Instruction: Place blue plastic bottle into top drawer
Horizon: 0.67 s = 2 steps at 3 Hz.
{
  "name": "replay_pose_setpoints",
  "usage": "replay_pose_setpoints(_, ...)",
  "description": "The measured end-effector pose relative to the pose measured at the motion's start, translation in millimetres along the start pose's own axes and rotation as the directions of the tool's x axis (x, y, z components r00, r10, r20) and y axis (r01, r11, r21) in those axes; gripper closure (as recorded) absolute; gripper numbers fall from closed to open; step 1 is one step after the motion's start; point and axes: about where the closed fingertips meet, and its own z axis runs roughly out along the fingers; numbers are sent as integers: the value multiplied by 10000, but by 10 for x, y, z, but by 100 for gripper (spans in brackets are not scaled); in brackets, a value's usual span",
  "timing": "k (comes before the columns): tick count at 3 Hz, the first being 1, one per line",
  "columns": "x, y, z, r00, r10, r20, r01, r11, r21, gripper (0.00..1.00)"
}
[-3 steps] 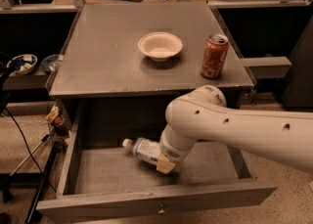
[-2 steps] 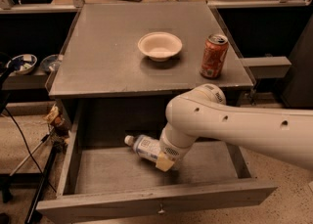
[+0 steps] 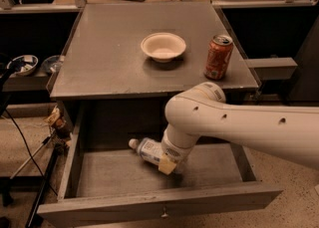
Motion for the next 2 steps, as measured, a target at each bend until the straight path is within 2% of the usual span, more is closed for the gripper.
replay_pose_setpoints(1, 24, -1, 47, 9981, 328, -514, -342, 9991, -259, 100)
replay_pose_setpoints(2, 77, 59, 13, 9980, 453, -442, -468, 9984, -327, 100)
